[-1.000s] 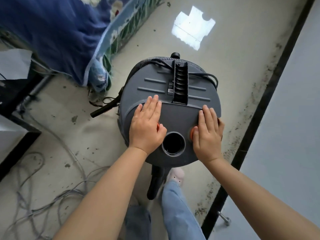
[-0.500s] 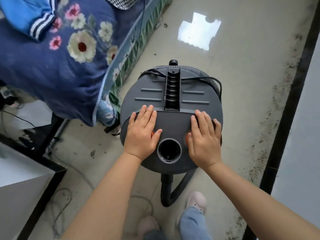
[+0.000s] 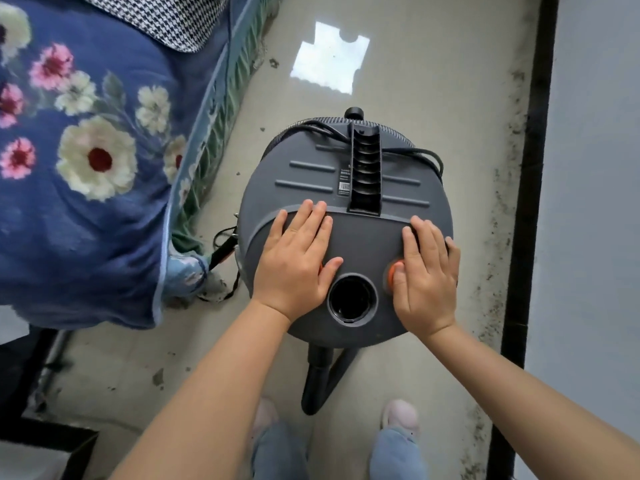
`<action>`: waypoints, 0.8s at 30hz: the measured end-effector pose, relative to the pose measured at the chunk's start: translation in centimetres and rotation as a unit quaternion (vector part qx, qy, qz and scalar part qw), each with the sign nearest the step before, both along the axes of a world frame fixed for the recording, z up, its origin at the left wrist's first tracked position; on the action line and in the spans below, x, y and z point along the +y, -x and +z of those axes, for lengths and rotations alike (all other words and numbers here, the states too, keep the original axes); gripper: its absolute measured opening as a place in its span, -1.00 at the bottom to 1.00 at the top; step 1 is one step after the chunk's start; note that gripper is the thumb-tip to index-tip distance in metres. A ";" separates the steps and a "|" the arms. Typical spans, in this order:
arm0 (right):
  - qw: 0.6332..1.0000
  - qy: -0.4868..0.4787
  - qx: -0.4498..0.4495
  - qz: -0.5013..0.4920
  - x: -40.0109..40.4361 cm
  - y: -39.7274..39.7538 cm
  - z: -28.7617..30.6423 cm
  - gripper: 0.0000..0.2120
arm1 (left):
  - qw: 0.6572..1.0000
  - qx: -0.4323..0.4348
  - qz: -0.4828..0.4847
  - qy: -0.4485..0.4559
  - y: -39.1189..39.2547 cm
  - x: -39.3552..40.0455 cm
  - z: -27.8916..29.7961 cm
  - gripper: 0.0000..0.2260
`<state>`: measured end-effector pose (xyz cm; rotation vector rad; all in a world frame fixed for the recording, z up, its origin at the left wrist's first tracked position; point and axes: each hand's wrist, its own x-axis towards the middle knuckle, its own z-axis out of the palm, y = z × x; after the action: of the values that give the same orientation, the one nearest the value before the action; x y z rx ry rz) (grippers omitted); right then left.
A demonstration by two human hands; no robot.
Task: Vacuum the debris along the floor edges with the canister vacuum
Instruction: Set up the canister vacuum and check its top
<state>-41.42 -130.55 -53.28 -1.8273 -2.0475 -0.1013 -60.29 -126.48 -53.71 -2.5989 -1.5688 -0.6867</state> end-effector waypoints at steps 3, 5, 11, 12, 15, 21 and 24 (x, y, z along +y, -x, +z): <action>1.000 -0.008 -0.002 -0.021 3.1 0.0 -0.1 -0.58 | 1.000 -0.008 -0.026 -0.007 0.0 3.7 0.1 -0.56; 0.999 -0.013 -0.005 -0.042 5.2 0.4 -0.1 -0.58 | 0.999 -0.008 -0.039 -0.003 0.2 6.4 0.2 -0.53; 0.996 -0.032 -0.003 -0.081 11.7 0.8 -0.2 -0.56 | 0.998 0.002 -0.060 -0.013 -0.2 14.1 0.3 -0.58; 0.996 -0.035 -0.003 -0.082 12.9 0.4 -0.3 -0.56 | 0.998 0.005 -0.062 -0.014 -0.6 15.3 0.4 -0.58; 0.995 -0.051 -0.010 -0.087 16.9 -1.0 -0.5 -0.57 | 0.998 0.015 -0.068 -0.006 -1.9 19.1 0.6 -0.56; 0.994 -0.055 -0.007 -0.090 25.0 -3.1 -0.6 -0.57 | 0.997 0.022 -0.068 0.004 -4.1 27.2 0.7 -0.56; 0.995 -0.038 -0.005 -0.098 28.6 -4.2 -0.4 -0.57 | 0.998 0.017 -0.066 0.016 -5.0 30.9 0.4 -0.57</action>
<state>-37.21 -101.92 -53.69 -1.9788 -1.8412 -0.2390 -55.31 -95.60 -53.29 -2.7416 -1.4218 -0.6253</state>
